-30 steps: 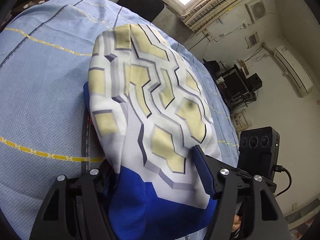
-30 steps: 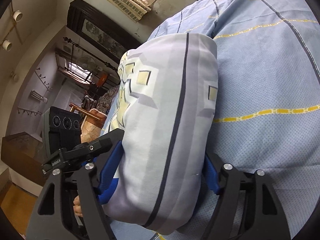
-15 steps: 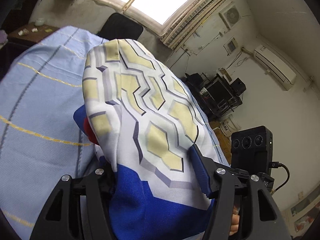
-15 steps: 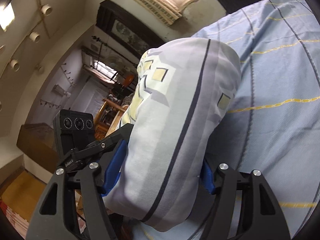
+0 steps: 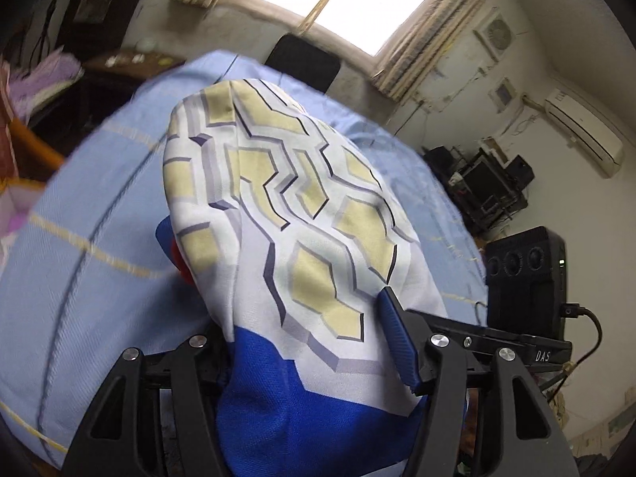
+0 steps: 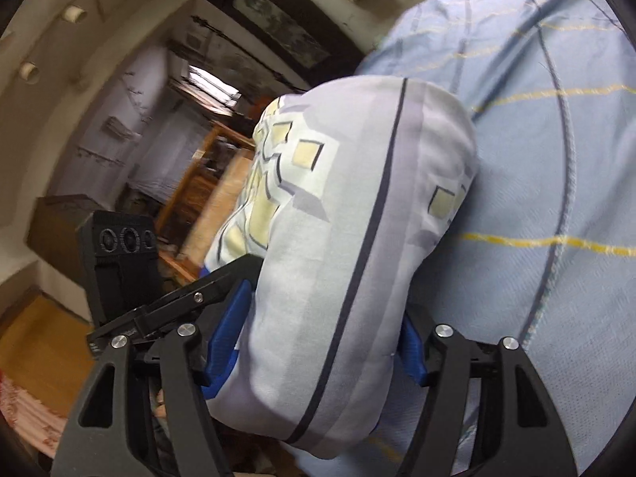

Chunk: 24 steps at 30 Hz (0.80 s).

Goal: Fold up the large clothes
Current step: 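Press the bundle sides inward with both grippers to square it, then open both grippers and withdraw them from the folded hoodie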

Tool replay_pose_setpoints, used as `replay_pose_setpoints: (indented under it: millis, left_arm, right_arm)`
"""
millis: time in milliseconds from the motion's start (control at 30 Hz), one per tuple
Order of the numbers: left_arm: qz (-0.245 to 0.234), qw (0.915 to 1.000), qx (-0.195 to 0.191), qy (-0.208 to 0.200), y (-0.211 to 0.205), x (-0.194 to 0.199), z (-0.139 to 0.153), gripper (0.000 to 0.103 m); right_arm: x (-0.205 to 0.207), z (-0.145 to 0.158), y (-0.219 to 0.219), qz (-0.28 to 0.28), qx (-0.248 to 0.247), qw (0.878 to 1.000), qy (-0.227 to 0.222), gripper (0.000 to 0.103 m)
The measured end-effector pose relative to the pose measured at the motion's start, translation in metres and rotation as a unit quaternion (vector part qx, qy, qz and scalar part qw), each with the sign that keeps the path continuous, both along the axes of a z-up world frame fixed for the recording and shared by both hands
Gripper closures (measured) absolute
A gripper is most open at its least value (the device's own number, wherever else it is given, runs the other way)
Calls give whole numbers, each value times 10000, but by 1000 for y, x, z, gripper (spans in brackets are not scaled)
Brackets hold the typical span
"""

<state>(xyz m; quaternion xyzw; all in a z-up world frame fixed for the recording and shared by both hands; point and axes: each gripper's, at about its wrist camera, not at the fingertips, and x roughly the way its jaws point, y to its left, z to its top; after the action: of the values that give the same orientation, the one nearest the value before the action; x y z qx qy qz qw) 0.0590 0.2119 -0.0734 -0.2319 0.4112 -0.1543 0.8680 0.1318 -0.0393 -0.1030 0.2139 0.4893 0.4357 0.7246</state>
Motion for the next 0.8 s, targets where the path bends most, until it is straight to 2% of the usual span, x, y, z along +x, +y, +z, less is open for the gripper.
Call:
replay_pose_setpoints:
  millis: [67, 100, 200, 233, 367, 467, 533, 667, 733, 800]
  left_arm:
    - [49, 9995, -23, 314, 1, 8, -30, 37]
    - [66, 9994, -48, 322, 1, 9, -36, 36]
    - [158, 9994, -73, 289, 5, 9, -39, 28]
    - [240, 9992, -34, 320, 6, 8, -41, 21]
    - [427, 9988, 41, 220, 12, -8, -38, 19]
    - [763, 9958, 507, -15, 11, -27, -22, 20]
    - [1015, 9904, 925, -124, 3, -37, -10, 20]
    - [1413, 9739, 1757, -277, -14, -58, 4, 20]
    - [1484, 9667, 2054, -358, -24, -66, 12, 20]
    - [1561, 9587, 2330, -472, -33, -75, 19, 20]
  right_arm:
    - [1, -17, 2, -134, -430, 9990, 76, 39]
    - [2, -21, 3, -133, -467, 9988, 91, 39]
    - [0, -21, 1, -194, -550, 9983, 10, 34]
    - [-2, -19, 3, -236, -646, 9976, -120, 33]
    - [-24, -4, 0, -455, -822, 9937, -618, 32]
    - [-39, 19, -8, -701, -1132, 9839, -1191, 31]
    - [-46, 32, -12, -792, -1255, 9776, -1493, 31]
    - [-68, 46, -17, -875, -1299, 9712, -1798, 31]
    - [-78, 49, -18, -911, -1371, 9681, -1890, 31]
    - [-87, 51, -23, -998, -1476, 9638, -1985, 24]
